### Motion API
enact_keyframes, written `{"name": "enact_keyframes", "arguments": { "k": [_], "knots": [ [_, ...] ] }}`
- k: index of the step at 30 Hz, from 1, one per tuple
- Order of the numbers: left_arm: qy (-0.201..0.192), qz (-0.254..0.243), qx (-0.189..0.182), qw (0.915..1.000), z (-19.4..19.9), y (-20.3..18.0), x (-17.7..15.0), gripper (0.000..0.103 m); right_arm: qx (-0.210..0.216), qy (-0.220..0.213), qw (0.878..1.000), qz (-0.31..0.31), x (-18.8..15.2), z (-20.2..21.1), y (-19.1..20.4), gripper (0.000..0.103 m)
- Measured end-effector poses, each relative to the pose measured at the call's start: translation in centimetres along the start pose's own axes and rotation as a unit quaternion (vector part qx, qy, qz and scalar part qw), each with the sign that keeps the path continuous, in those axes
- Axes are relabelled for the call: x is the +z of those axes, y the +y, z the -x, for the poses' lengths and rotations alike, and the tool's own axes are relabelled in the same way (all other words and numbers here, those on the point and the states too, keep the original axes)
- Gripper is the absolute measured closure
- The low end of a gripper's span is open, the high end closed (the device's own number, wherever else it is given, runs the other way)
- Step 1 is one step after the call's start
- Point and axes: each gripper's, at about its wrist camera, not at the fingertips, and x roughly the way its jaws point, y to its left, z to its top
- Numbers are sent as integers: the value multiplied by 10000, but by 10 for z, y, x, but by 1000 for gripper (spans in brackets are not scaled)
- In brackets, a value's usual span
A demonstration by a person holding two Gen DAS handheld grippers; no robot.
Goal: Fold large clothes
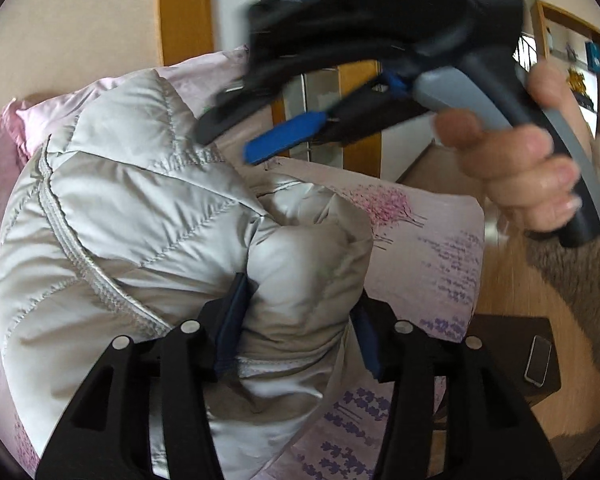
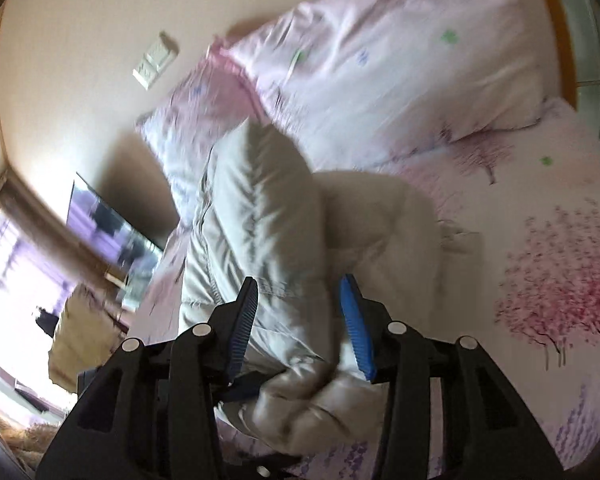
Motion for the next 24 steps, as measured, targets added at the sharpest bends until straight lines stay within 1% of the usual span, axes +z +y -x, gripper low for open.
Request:
{"name": "enact_keyframes", "arguments": {
  "k": [3,5,6,7,8,9,11,13,15,16,17,18,20,22,24],
  "knots": [
    [47,-57,3,10000,-4,-5,-2,51,5,271,9996,101,2,-14,6,55],
    [64,-41,-4,10000,-5,-7,-3,51,-84,401,9990,175,3,-21,9,55],
    [82,-27,-33,10000,-6,-6,-4,51,-87,520,9985,159,4,-27,8,55],
    [98,-17,-71,9999,-7,-6,-5,51,-185,569,9982,101,4,-29,5,55],
    [103,-17,-89,9999,-6,-7,-4,51,-286,581,9979,63,4,-29,1,52],
    [117,-28,-106,9999,-6,-8,-4,51,-348,545,9979,23,3,-28,-3,51],
    [125,-58,-86,9999,-5,-6,-4,50,-246,450,9987,31,-1,-25,-6,50],
    [135,-64,-114,9998,-4,-6,-4,50,-93,499,9986,113,-8,-26,-4,49],
    [155,-80,-123,9998,-5,-7,-3,49,-180,561,9981,166,-10,-28,-2,48],
    [161,-85,-121,9998,-5,-7,-3,48,-159,582,9980,162,-8,-29,-2,48],
    [163,-101,-119,9997,-5,-8,-4,47,-120,612,9979,149,-9,-30,-3,54],
    [165,-127,-113,9997,-6,-9,-4,47,-156,626,9978,168,-9,-32,-2,71],
    [183,-207,-87,9996,-6,-11,-5,47,-192,590,9980,154,-12,-33,-3,84],
    [195,-231,-107,9995,-2,-11,-4,48,-353,508,9979,172,-14,-33,-3,89],
    [178,-153,-262,9994,10,-8,-1,48,-433,456,9979,134,-15,-31,-5,90]
  ]
}}
